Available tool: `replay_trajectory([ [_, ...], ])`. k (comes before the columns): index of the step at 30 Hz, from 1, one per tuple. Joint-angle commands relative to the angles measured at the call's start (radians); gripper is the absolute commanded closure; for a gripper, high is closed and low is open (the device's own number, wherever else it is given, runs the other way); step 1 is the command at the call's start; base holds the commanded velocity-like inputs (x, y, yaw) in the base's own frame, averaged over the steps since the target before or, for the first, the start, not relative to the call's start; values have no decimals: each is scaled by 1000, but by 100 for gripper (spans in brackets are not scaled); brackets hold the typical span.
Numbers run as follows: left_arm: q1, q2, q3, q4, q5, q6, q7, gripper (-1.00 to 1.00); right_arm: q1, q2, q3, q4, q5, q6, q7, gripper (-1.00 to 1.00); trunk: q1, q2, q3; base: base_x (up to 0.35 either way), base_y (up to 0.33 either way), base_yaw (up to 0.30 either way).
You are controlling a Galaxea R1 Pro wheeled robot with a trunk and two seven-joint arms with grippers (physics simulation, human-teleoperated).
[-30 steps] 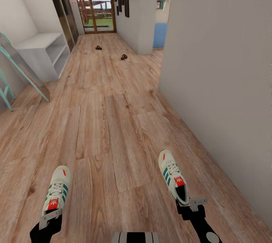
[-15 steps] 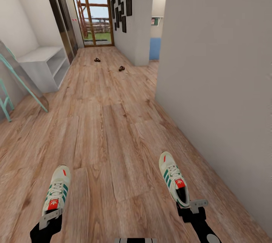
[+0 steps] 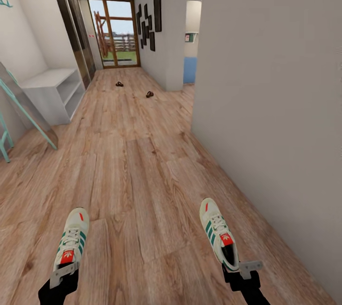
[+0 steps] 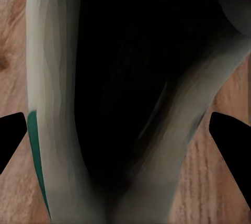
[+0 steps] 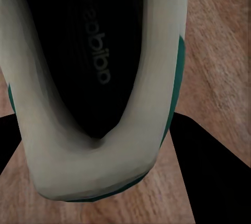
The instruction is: Pick up the two gym shoes and the two sandals from the corridor floor and place them onto the hallstand (shoe rack) in the corridor, making sure they are on the rack and not on the floor. Arrange them so the two gym shoes are next to each other and the two sandals are next to each other.
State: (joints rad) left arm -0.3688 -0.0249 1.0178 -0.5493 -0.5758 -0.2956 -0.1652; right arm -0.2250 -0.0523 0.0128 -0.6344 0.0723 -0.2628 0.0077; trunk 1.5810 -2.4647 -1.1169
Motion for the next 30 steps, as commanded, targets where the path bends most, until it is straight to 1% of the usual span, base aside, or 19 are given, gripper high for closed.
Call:
replay_trajectory([
  [1, -1, -1, 8, -1, -7, -3, -8, 100, 0, 0, 1, 1, 7, -2, -1, 100, 0, 0, 1, 0, 0, -73],
  [13, -1, -1, 9, -2, -6, -3, -8, 100, 0, 0, 0, -2, 6, -3, -2, 100, 0, 0, 19, -5, -2, -68],
  [19, -1, -1, 9, -4, -6, -3, -8, 100, 0, 5, 1, -7, 5, -2, -3, 100, 0, 0, 25, -261, -153, 87],
  [23, -1, -1, 9, -4, -6, -3, -8, 100, 1, 0, 1, -8, 6, -11, 1, 100, 0, 0, 25, -278, -170, 12],
  [30, -1, -1, 9, -3, -6, -3, -8, 100, 0, 3, 1, -6, 6, -13, 1, 100, 0, 0, 25, -278, -174, 1],
])
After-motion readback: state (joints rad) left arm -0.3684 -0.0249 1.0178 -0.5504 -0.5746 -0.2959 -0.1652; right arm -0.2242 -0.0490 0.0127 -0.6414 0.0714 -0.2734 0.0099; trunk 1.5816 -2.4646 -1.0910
